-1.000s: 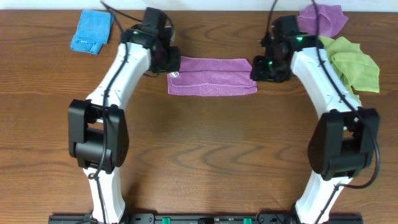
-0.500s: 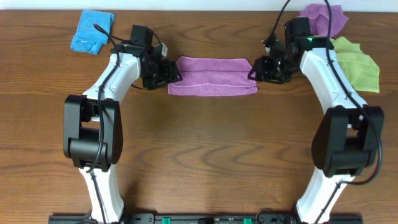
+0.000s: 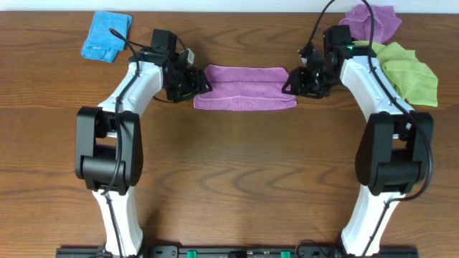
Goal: Fold the cloth
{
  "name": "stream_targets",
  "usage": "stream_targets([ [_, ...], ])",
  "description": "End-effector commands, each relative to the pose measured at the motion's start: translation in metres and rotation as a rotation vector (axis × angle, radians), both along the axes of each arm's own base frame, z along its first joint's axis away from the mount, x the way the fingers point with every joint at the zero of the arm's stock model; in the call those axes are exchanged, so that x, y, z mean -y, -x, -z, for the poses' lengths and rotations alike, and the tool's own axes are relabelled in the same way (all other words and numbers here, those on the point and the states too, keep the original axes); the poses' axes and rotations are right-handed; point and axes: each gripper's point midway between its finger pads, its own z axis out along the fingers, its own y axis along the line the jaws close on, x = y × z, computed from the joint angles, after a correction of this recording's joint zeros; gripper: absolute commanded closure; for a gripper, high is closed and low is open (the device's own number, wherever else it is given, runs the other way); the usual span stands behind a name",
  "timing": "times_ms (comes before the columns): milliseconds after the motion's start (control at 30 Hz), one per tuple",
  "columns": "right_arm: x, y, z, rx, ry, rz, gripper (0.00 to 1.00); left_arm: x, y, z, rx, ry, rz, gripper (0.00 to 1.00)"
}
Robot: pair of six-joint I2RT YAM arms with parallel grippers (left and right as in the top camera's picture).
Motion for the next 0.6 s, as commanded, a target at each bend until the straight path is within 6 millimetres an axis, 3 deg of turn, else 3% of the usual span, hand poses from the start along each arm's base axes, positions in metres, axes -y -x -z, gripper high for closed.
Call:
stream_targets([
  [0,0.0018,-0.0018,0.0031,0.004,-0.020,-0.004,0.50,0.0002,-0.0003,0.0114,-0.017,0.001,-0.006,0.33],
  [167,0.0062,-0.0035,0.0015,0.006,-0.038,0.008,0.49,0.0019,-0.0047,0.0209,-0.028,0.014,-0.028,0.34],
  [567,0.0086,-0.0027,0.0087,-0.011,-0.037,0.013,0.48,0.0063,-0.0087,0.0197,-0.003,0.017,-0.020,0.39],
])
